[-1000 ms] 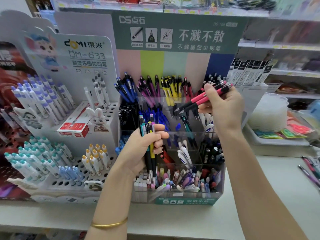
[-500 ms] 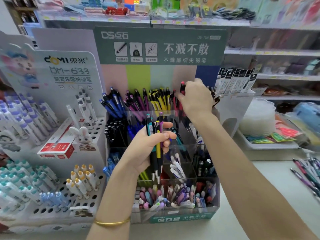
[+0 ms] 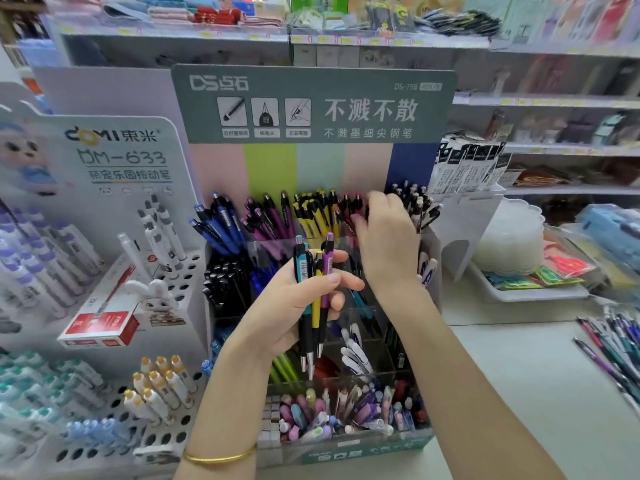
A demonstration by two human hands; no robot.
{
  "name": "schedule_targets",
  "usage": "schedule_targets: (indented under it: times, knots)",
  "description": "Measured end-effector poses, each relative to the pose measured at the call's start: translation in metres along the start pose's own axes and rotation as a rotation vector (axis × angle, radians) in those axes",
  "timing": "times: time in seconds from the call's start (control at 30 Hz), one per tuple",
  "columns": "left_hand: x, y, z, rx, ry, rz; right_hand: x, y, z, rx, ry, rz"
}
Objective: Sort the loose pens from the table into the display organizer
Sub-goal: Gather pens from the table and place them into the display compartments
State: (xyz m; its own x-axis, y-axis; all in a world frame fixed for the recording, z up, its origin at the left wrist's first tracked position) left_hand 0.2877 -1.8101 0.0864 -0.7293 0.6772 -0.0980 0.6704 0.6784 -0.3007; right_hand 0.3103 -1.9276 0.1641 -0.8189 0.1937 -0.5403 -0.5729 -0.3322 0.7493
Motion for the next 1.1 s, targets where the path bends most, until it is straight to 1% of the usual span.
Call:
schedule_targets:
  times: [0.1, 0.17, 0.23, 0.27, 0.3, 0.37, 0.4, 0.47, 0.53, 0.6, 0.7, 0.77, 0.87, 1.0, 1.1]
  knots:
    - [0.003, 0.003, -0.005, -0.05, -0.01, -0.013, -0.015, -0.009, 0.0, 0.066, -0.009, 0.089]
    - [0.006, 0.006, -0.008, -0.072, -0.009, -0.02, -0.009, 0.006, 0.003, 0.033, 0.013, 0.039]
    - [0.009, 0.007, -0.01, -0.074, -0.01, -0.015, 0.009, 0.028, 0.013, -0.126, 0.069, -0.04]
    - [0.01, 0.006, -0.011, -0.078, -0.013, -0.009, 0.016, 0.031, 0.016, -0.259, 0.083, -0.004]
    - [0.011, 0.006, -0.013, -0.092, -0.019, -0.002, 0.021, 0.028, 0.02, -0.418, 0.073, 0.099]
    - [0.011, 0.004, -0.017, -0.124, -0.042, 0.024, 0.03, 0.003, 0.03, -0.745, -0.006, 0.409]
    - [0.012, 0.004, -0.017, -0.131, -0.048, 0.035, 0.034, -0.009, 0.034, -0.812, -0.032, 0.529]
    - [0.013, 0.005, -0.017, -0.138, -0.032, 0.044, 0.037, -0.022, 0.04, -0.839, -0.033, 0.645]
    - [0.016, 0.005, -0.014, -0.123, -0.002, 0.07, 0.037, -0.029, 0.042, -0.907, -0.035, 0.71]
    - [0.019, 0.007, -0.011, -0.072, 0.021, 0.08, 0.035, -0.032, 0.043, -0.918, -0.029, 0.765]
    - [0.021, 0.011, -0.013, -0.06, 0.024, 0.045, 0.033, -0.035, 0.046, -0.936, -0.012, 0.775]
    - [0.022, 0.014, -0.016, -0.119, 0.025, 0.011, 0.034, -0.036, 0.048, -0.956, -0.029, 0.755]
    - [0.024, 0.014, -0.021, -0.202, 0.027, -0.017, 0.036, -0.037, 0.054, -0.881, -0.013, 0.78]
    - [0.026, 0.011, -0.021, -0.158, 0.005, 0.028, 0.033, -0.039, 0.061, -0.911, 0.043, 0.885]
    - [0.028, 0.013, -0.02, -0.082, -0.002, 0.033, 0.03, -0.038, 0.062, -0.881, 0.08, 0.903]
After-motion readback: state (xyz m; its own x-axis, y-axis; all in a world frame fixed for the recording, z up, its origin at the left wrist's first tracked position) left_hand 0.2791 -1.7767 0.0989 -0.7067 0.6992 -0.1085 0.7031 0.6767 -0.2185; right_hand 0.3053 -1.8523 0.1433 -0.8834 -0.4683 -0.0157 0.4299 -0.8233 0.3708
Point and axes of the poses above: each hand's wrist, its own x-axis away from the middle knuckle, its own y-axis out of the back of the hand, z = x × y, the point moved 10 cm from there along -x, towards the middle knuckle, and after that the axes turned 10 degrees about z, right-handed, at the moved point
